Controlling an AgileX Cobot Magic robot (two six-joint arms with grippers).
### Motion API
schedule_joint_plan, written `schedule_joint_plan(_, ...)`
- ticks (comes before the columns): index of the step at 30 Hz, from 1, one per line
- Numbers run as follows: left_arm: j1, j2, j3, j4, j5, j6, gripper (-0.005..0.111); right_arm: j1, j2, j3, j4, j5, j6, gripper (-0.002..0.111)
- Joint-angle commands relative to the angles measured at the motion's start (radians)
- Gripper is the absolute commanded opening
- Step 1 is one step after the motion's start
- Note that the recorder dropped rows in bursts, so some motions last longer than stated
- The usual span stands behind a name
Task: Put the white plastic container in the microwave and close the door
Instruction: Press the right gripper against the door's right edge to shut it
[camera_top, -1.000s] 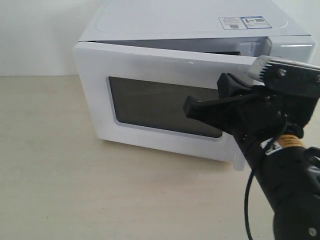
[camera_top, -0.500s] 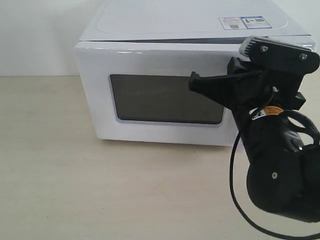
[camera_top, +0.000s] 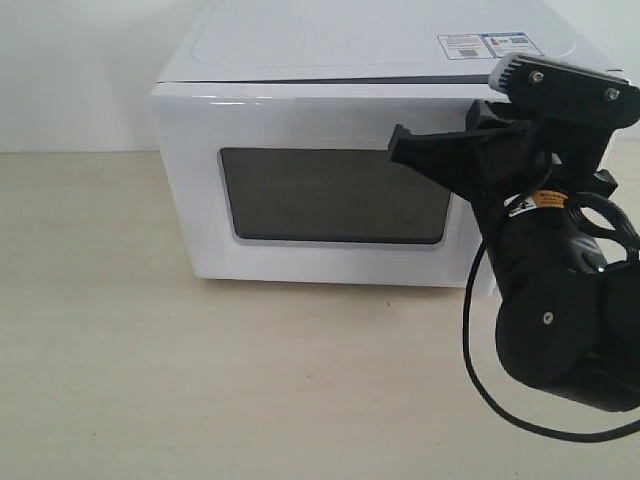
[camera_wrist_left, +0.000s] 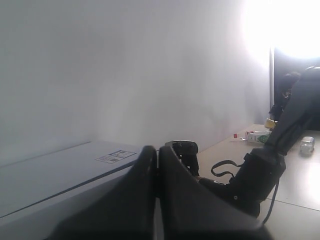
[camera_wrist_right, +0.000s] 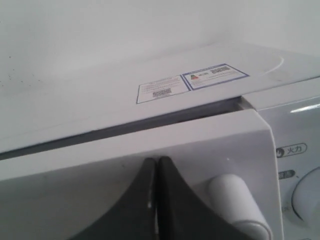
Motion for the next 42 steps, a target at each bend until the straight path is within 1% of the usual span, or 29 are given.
schedule_joint_plan(1, -0.003, -0.005, 0.004, 0.0, 0.011, -0.005, 0.004, -0.019, 0.016, -0.004, -0.023, 0.006, 0.001, 0.0)
schedule_joint_plan(8, -0.003, -0.005, 0.004, 0.0, 0.011, -0.005, 0.004, -0.019, 0.036, -0.007, -0.069, -0.058, 0.001, 0.0)
schedule_joint_plan(14, -0.003, -0.005, 0.004, 0.0, 0.014, -0.005, 0.004, -0.019, 0.051, -0.052, -0.066, -0.04, -0.006, 0.0)
schedule_joint_plan(23, -0.003, -0.005, 0.004, 0.0, 0.014, -0.005, 0.004, -0.019, 0.051, -0.095, -0.048, -0.01, -0.089, 0.0)
schedule_joint_plan(32, -0.003, -0.005, 0.004, 0.0, 0.016, -0.005, 0.004, -0.019, 0.051, -0.095, -0.04, -0.006, -0.095, 0.0)
schedule_joint_plan(35, -0.003, -0.005, 0.004, 0.0, 0.016, -0.005, 0.004, -0.013, 0.048, -0.095, 0.032, -0.006, -0.098, 0.0)
schedule_joint_plan(39, -0.003, -0.005, 0.004, 0.0, 0.016, -0.005, 0.004, 0.027, 0.026, -0.093, 0.252, -0.046, -0.163, 0.0)
schedule_joint_plan(40, -0.003, -0.005, 0.004, 0.0, 0.016, -0.005, 0.004, 0.037, 0.021, -0.09, 0.271, -0.058, -0.191, 0.0)
schedule_joint_plan(42, -0.003, -0.005, 0.004, 0.0, 0.007, -0.005, 0.004, 0.055, -0.002, -0.07, 0.251, -0.058, -0.276, 0.0)
